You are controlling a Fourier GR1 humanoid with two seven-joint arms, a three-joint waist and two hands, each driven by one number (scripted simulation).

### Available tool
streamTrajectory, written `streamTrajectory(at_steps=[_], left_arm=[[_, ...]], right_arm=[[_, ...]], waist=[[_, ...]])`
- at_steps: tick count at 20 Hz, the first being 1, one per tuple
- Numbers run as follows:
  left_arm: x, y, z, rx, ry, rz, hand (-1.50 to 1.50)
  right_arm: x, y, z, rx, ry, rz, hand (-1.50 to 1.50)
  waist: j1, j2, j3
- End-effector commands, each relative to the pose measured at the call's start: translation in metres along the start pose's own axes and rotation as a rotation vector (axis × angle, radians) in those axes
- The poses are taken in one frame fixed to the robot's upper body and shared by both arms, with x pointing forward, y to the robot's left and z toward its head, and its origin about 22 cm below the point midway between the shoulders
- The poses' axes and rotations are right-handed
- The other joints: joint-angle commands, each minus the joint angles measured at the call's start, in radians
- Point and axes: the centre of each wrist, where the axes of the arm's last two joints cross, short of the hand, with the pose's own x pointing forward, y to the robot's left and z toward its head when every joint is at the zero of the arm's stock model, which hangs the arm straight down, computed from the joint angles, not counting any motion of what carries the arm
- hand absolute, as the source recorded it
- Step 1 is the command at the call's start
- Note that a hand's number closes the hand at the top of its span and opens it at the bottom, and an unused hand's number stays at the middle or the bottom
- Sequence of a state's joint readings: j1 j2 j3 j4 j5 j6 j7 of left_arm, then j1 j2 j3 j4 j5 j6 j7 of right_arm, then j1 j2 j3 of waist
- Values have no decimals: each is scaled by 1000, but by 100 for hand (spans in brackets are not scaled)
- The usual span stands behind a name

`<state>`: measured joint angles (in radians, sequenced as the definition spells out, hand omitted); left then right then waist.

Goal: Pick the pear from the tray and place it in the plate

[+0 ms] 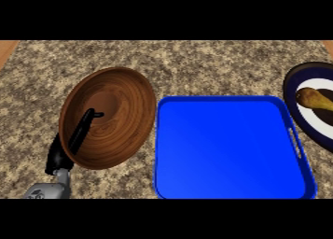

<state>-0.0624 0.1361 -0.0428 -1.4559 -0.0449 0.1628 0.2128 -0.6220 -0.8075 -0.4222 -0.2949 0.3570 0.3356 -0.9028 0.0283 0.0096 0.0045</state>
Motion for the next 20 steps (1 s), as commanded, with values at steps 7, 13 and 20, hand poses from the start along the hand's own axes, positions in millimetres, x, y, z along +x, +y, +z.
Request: streamTrajectory(at_steps=[7,13,20], left_arm=[[7,-10,9,-9,10,-4,0],[-5,0,9,-14,11,-17,0],[-1,2,-7,-13,-9,0,0]], right_arm=[[-8,-12,20,-1,-48,-21,-150],[-7,-21,25,-23,-26,4,-150],[-2,-41,35,-83,-8,36,-150]], waist=[[6,3,0],[10,5,1],[9,13,2]])
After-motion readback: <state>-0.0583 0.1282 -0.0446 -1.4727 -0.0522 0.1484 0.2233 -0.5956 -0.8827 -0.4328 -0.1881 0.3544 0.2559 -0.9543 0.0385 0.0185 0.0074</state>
